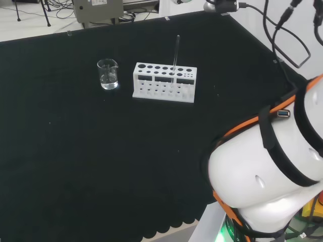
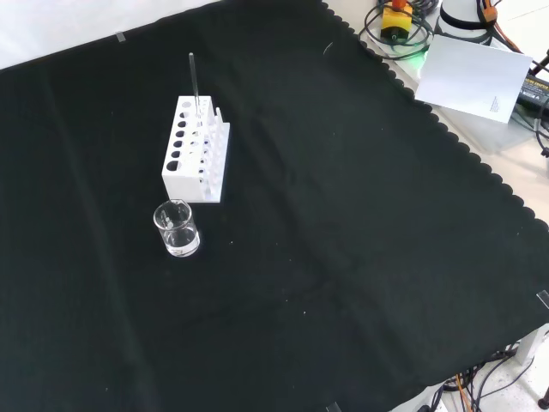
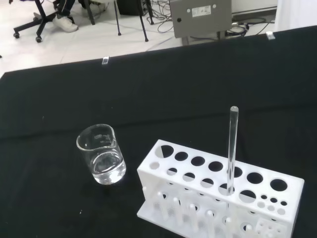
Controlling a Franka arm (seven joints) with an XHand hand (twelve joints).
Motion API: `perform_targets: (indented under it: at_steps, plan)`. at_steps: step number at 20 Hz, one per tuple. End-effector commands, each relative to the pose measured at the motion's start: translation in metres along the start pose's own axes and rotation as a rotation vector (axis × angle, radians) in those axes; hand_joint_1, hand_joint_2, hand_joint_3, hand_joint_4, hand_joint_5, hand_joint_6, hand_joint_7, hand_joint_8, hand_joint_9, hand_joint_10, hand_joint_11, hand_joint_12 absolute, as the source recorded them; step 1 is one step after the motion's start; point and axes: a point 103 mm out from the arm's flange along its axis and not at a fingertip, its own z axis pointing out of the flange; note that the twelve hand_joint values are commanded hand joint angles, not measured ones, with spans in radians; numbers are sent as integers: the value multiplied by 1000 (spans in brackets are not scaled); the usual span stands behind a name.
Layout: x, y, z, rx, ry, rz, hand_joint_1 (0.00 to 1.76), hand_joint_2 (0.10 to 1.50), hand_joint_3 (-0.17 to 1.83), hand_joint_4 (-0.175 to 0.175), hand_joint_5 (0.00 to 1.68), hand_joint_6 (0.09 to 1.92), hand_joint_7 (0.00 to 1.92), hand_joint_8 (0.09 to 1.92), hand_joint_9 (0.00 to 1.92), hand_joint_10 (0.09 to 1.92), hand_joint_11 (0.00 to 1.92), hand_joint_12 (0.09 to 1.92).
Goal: Take the glass rod from the white test tube rack.
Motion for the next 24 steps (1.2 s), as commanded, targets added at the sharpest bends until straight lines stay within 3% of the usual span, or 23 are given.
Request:
perform_targets:
  at_steps: [1,5,9,12,24]
  plan:
    - [-19,40,21,5,-8,-19,761,821,656,-164,409,88,362,961,582,910,287,1430]
    - [-29,58,35,24,-24,-30,758,826,650,-170,468,153,478,983,646,910,342,1418]
    - [-38,75,51,42,-29,-34,752,831,644,-172,392,513,535,1009,693,919,385,1398]
    - [-49,87,66,74,29,-23,741,835,646,-172,359,706,553,1025,714,931,404,1397]
    - [-74,109,125,141,16,-27,697,849,646,-175,318,790,573,1054,813,980,583,1364]
